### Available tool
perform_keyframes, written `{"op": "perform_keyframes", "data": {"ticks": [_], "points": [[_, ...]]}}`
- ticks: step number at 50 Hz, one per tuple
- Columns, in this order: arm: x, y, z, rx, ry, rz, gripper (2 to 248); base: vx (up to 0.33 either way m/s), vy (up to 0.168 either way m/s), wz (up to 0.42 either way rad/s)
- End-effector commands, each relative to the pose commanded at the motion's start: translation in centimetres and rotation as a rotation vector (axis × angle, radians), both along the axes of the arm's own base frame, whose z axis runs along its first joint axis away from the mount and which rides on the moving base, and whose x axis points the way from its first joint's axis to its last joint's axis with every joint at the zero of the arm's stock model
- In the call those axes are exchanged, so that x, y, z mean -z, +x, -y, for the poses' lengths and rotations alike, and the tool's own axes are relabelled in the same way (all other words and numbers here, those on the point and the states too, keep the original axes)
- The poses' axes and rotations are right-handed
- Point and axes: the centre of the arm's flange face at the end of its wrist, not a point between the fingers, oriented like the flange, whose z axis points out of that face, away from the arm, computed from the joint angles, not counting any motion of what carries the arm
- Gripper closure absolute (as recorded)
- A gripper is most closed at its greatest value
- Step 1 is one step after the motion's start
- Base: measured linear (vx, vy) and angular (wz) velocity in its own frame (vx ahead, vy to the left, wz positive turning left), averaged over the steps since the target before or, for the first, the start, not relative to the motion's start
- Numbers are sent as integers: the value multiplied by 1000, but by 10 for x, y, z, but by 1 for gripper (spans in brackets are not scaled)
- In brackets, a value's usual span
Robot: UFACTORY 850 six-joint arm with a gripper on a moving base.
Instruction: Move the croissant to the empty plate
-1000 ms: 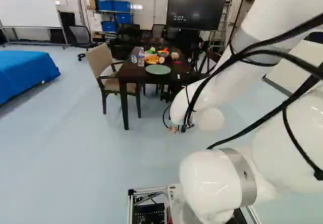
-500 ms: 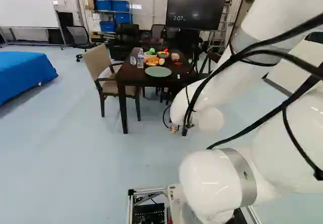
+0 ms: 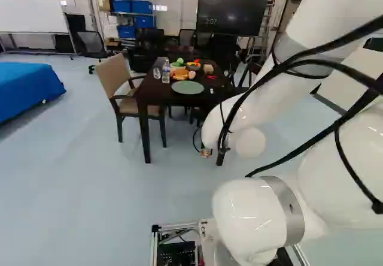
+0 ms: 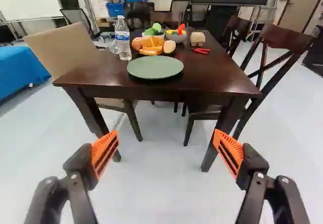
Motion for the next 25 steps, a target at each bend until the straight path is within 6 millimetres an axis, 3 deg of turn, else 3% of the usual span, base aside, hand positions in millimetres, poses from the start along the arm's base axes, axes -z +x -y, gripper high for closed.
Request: {"op": "perform_keyframes", "data": {"ticks": [25], "points": [[0, 0, 0, 0, 0, 0, 3, 97, -1, -7]]}}
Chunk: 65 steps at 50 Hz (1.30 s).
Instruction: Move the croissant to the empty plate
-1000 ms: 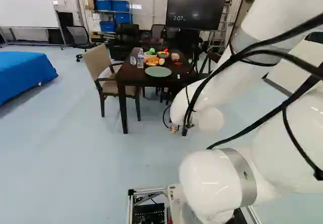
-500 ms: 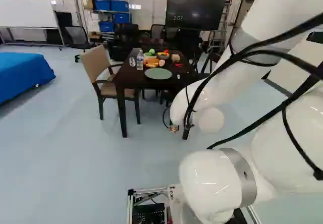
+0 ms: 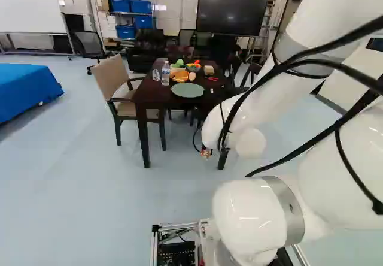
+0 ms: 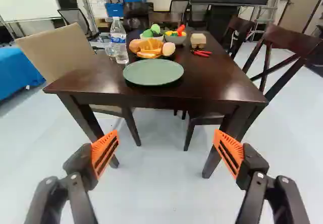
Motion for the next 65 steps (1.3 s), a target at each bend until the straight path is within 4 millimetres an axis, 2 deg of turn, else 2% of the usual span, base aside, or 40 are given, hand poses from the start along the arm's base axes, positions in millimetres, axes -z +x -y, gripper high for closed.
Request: {"op": "perform_keyframes", "data": {"ticks": [52, 65], "points": [[0, 0, 0, 0, 0, 0, 3, 98, -1, -7], [0, 0, 0, 0, 0, 0, 3, 104, 27, 122]]}}
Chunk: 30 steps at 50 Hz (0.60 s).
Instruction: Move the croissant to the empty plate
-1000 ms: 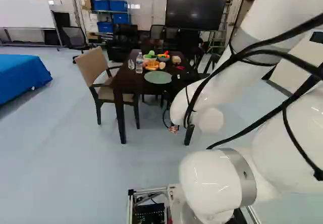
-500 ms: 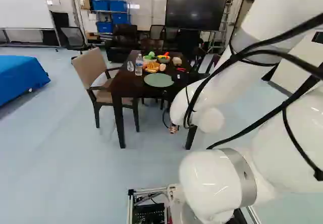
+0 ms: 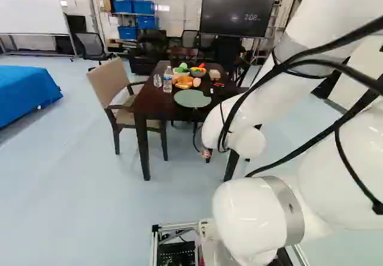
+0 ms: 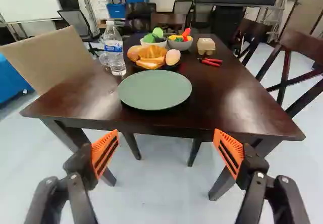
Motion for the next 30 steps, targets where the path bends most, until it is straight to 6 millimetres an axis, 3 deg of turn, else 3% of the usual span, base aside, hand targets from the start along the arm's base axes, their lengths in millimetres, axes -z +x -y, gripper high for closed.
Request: {"op": "perform_keyframes", "data": {"ticks": [10, 30], "points": [[0, 0, 0, 0, 0, 0, 3, 108, 29, 133], [0, 0, 0, 0, 0, 0, 3, 94, 3, 0]]}}
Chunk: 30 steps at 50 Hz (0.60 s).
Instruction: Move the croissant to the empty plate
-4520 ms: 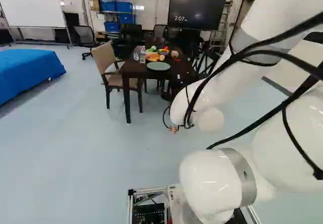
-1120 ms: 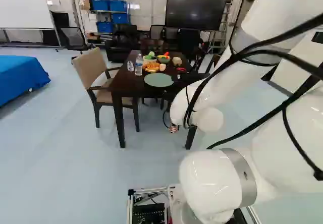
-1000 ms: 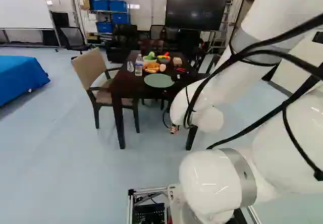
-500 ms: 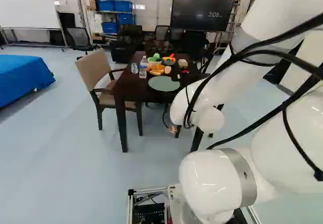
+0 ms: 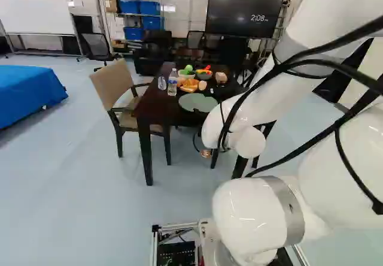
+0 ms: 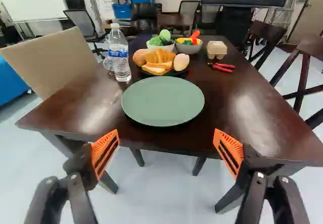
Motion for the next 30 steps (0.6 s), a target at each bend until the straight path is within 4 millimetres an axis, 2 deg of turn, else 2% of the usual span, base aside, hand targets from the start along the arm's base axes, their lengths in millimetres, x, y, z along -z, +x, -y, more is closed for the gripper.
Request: {"op": "perform_keyframes", "data": {"ticks": [30], "points": [[0, 0, 0, 0, 0, 0, 3, 93, 3, -1]]}}
